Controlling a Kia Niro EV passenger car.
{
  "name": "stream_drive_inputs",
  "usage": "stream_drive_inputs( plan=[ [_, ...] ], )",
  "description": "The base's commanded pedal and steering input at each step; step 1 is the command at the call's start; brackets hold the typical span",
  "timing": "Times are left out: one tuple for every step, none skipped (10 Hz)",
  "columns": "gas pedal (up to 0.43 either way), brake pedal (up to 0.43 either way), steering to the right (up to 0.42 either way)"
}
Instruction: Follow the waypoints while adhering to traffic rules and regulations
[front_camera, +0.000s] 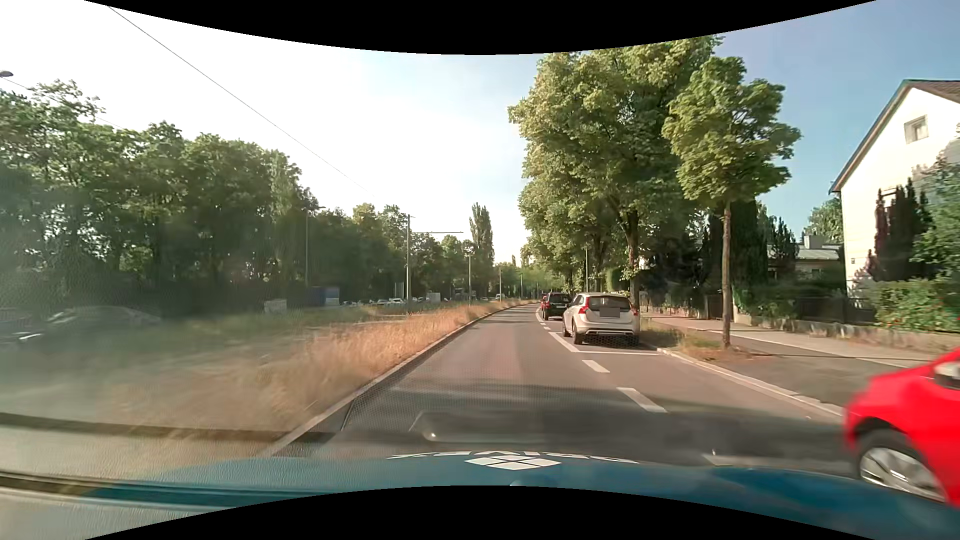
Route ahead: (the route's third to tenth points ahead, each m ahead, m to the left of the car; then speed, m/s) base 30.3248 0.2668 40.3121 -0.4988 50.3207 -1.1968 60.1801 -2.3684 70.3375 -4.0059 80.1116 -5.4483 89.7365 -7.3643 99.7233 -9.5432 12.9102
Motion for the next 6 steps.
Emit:
stream_drive_inputs(
  plan=[
    [0.157,0.000,0.004],
    [0.157,0.000,0.004],
    [0.157,0.000,0.004],
    [0.157,0.000,0.006],
    [0.157,0.000,0.006],
    [0.157,0.000,0.006]
  ],
)
